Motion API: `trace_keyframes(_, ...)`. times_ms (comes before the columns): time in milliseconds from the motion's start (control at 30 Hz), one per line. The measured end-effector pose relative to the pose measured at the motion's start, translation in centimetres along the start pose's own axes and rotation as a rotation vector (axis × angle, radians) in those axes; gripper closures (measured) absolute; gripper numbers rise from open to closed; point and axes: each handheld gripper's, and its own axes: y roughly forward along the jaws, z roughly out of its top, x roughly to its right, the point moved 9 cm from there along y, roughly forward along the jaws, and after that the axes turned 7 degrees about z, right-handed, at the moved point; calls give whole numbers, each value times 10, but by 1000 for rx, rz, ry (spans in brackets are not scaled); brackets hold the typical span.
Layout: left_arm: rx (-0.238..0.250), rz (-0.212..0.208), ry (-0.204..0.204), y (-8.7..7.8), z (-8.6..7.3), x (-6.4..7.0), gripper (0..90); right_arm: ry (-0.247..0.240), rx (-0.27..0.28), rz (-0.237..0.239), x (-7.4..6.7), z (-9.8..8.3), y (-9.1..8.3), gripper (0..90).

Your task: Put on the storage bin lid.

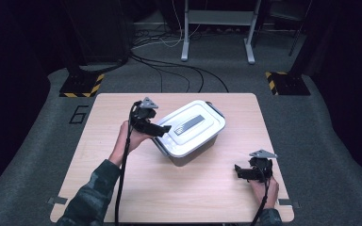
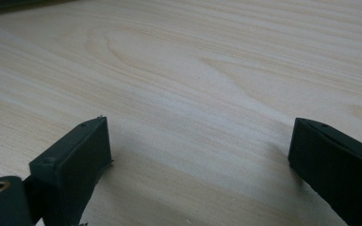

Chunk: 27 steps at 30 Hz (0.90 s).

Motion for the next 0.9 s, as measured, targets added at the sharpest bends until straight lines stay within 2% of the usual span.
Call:
trace_keyframes(233,36,67,-52,-16,-36,-27,145,0,0,-1,0,0,0,57)
trace_keyframes(367,27,95,-78,-20,-60,-39,142,0,0,-1,0,0,0,57)
trace_keyframes(400,27,95,-78,-20,-60,-39,141,0,0,-1,0,0,0,57)
trace_keyframes(433,11,99,-88,-21,-72,-44,139,0,0,-1,0,0,0,57)
trace_keyframes(667,-33,139,-152,-16,-116,-57,130,0,0,-2,0,0,0,57)
trace_keyframes(800,-57,155,-216,-9,-146,-66,130,0,0,-2,0,0,0,57)
trace_keyframes(833,-57,155,-216,-9,-146,-66,130,-2,-1,-1,0,0,0,57)
trace_keyframes(900,-71,163,-256,-4,-164,-70,130,0,0,-2,0,0,0,57)
